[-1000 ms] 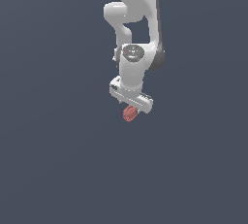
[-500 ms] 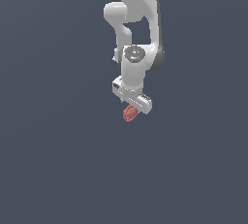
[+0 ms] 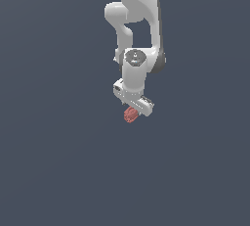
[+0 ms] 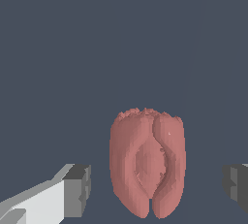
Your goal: Pick up the object and move it to a goal position.
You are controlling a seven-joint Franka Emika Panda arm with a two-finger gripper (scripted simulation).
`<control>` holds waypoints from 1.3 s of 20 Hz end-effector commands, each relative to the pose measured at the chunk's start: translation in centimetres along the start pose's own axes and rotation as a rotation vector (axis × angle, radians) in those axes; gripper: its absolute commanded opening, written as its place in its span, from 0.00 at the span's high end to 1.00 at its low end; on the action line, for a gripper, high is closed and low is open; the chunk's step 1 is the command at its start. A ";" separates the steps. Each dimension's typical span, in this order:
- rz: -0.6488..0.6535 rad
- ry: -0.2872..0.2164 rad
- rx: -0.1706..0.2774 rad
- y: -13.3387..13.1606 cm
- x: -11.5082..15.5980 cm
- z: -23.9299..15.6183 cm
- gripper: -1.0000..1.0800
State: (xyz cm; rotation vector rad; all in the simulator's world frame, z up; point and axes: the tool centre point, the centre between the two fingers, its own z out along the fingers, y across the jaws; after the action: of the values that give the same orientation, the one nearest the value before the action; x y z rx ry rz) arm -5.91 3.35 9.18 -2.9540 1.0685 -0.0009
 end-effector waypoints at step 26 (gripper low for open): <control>0.003 0.000 0.001 0.1 0.0 3.5 1.00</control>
State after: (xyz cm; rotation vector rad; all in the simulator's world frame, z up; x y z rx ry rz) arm -5.96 3.34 5.50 -2.9521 1.0723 -0.0007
